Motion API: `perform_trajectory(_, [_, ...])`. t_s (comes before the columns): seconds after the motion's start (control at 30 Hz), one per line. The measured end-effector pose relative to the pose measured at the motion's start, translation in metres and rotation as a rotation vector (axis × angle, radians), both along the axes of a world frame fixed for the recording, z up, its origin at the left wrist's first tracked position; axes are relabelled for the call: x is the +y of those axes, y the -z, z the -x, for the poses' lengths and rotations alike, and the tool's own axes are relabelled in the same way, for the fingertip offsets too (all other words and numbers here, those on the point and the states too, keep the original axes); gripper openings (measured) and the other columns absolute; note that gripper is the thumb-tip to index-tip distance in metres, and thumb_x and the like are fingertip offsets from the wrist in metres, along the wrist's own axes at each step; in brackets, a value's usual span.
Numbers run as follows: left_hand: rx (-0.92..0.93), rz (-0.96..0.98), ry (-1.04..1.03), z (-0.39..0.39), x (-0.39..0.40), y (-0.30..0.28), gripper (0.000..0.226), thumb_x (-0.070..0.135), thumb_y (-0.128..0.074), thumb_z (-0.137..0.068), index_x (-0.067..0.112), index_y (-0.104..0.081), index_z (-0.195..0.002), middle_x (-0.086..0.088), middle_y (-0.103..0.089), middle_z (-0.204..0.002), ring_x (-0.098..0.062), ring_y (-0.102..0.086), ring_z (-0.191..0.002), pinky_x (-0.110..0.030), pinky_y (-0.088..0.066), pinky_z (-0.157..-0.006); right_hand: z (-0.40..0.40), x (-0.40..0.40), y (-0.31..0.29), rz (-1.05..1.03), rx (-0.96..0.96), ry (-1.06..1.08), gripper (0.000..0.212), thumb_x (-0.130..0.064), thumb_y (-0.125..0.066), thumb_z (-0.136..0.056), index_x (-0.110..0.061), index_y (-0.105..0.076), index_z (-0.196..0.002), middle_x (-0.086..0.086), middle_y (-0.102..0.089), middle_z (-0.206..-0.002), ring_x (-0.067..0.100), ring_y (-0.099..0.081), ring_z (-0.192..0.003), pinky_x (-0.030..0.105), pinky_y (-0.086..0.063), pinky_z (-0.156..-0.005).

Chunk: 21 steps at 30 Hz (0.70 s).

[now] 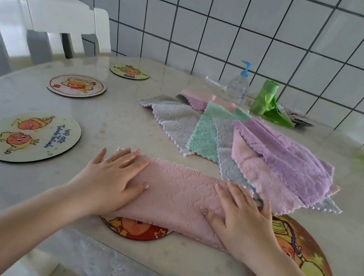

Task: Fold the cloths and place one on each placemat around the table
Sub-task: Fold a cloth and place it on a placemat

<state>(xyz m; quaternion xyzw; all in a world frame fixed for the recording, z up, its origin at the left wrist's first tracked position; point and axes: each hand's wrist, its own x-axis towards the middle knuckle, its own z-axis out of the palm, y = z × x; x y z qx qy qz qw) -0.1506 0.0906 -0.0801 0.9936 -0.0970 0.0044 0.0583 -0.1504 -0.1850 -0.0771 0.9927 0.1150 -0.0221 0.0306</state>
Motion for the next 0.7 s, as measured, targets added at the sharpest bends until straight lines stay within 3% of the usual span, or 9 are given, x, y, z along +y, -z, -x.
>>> perform_trajectory(0.1, [-0.182, -0.011, 0.087, 0.019, -0.011, -0.007, 0.070, 0.055, -0.018, -0.083, 0.019, -0.043, -0.137, -0.002, -0.042, -0.146, -0.021, -0.034, -0.137, -0.045, -0.017, -0.111, 0.004, 0.008, -0.006, -0.020, -0.042, -0.038, 0.082, -0.067, 0.007, -0.073, -0.034, -0.009, -0.147, -0.005, 0.000, -0.158, 0.014, 0.005, -0.145, 0.057, 0.006, -0.113])
perform_trajectory(0.13, [-0.176, 0.030, 0.133, 0.025, -0.021, -0.010, 0.064, 0.048, -0.021, -0.085, 0.017, -0.045, -0.137, -0.002, -0.043, -0.145, -0.021, -0.035, -0.136, -0.044, -0.016, -0.110, 0.007, 0.016, -0.009, -0.060, -0.040, -0.077, 0.077, -0.064, 0.002, -0.077, -0.034, -0.013, -0.146, -0.005, -0.001, -0.158, 0.013, 0.005, -0.145, 0.056, 0.008, -0.113])
perform_trajectory(0.2, [-0.127, 0.124, 0.238, 0.039, -0.046, -0.007, 0.065, 0.045, -0.014, -0.086, 0.019, -0.031, -0.144, 0.004, -0.024, -0.152, -0.014, -0.020, -0.142, -0.040, -0.007, -0.115, 0.015, 0.037, -0.010, -0.153, -0.013, -0.154, 0.067, -0.059, -0.006, -0.084, -0.035, -0.021, -0.144, -0.005, -0.004, -0.157, 0.010, 0.004, -0.144, 0.055, 0.007, -0.113])
perform_trajectory(0.27, [-0.119, 0.109, 0.276, 0.051, -0.060, 0.000, 0.063, 0.046, -0.018, -0.089, 0.020, -0.031, -0.145, 0.006, -0.023, -0.152, -0.011, -0.021, -0.141, -0.041, -0.019, -0.116, 0.020, 0.047, -0.003, -0.194, -0.004, -0.196, 0.074, -0.063, 0.002, -0.080, -0.033, -0.028, -0.140, -0.006, -0.009, -0.157, 0.009, 0.001, -0.144, 0.054, 0.005, -0.113])
perform_trajectory(0.33, [-0.144, 0.034, 0.293, 0.059, -0.058, 0.006, 0.056, 0.046, -0.030, -0.090, 0.018, -0.049, -0.134, 0.002, -0.046, -0.142, -0.014, -0.042, -0.132, -0.039, -0.036, -0.107, 0.024, 0.042, 0.001, -0.179, -0.008, -0.187, 0.083, -0.070, 0.010, -0.074, -0.037, -0.022, -0.143, -0.008, -0.008, -0.157, 0.008, 0.001, -0.144, 0.052, 0.003, -0.113])
perform_trajectory(0.43, [-0.181, -0.006, 0.313, 0.064, -0.035, 0.015, 0.054, 0.047, -0.033, -0.090, 0.018, -0.054, -0.130, 0.001, -0.051, -0.138, -0.015, -0.046, -0.129, -0.035, -0.026, -0.103, 0.027, 0.019, -0.002, -0.112, 0.022, -0.163, 0.081, -0.067, 0.008, -0.071, -0.040, -0.004, -0.146, -0.014, 0.003, -0.157, 0.003, 0.009, -0.143, 0.047, 0.007, -0.113])
perform_trajectory(0.5, [-0.204, -0.030, 0.324, 0.070, -0.024, 0.015, 0.053, 0.048, -0.035, -0.090, 0.018, -0.053, -0.131, 0.001, -0.049, -0.139, -0.015, -0.043, -0.131, -0.034, -0.025, -0.103, 0.029, 0.009, -0.009, -0.096, 0.064, -0.155, 0.078, -0.066, 0.005, -0.072, -0.041, -0.007, -0.146, -0.019, 0.003, -0.156, 0.000, 0.007, -0.142, 0.046, 0.009, -0.113])
perform_trajectory(0.63, [-0.266, 0.085, 0.347, 0.068, -0.028, 0.007, 0.042, 0.041, -0.042, -0.087, 0.024, -0.062, -0.120, 0.010, -0.059, -0.128, -0.011, -0.053, -0.121, -0.033, -0.043, -0.099, 0.009, 0.010, -0.022, -0.284, 0.005, -0.160, 0.041, -0.047, -0.039, -0.092, -0.038, -0.048, -0.130, -0.018, -0.042, -0.141, -0.001, -0.035, -0.130, 0.047, -0.014, -0.116])
perform_trajectory(0.7, [-0.294, 0.199, 0.373, 0.063, -0.040, 0.003, 0.033, 0.036, -0.047, -0.082, 0.029, -0.066, -0.108, 0.017, -0.063, -0.114, -0.005, -0.059, -0.106, -0.026, -0.051, -0.086, -0.014, 0.022, -0.026, -0.424, -0.005, -0.181, 0.033, -0.033, -0.047, -0.093, -0.029, -0.057, -0.125, -0.013, -0.051, -0.133, 0.003, -0.046, -0.121, 0.036, -0.028, -0.111])
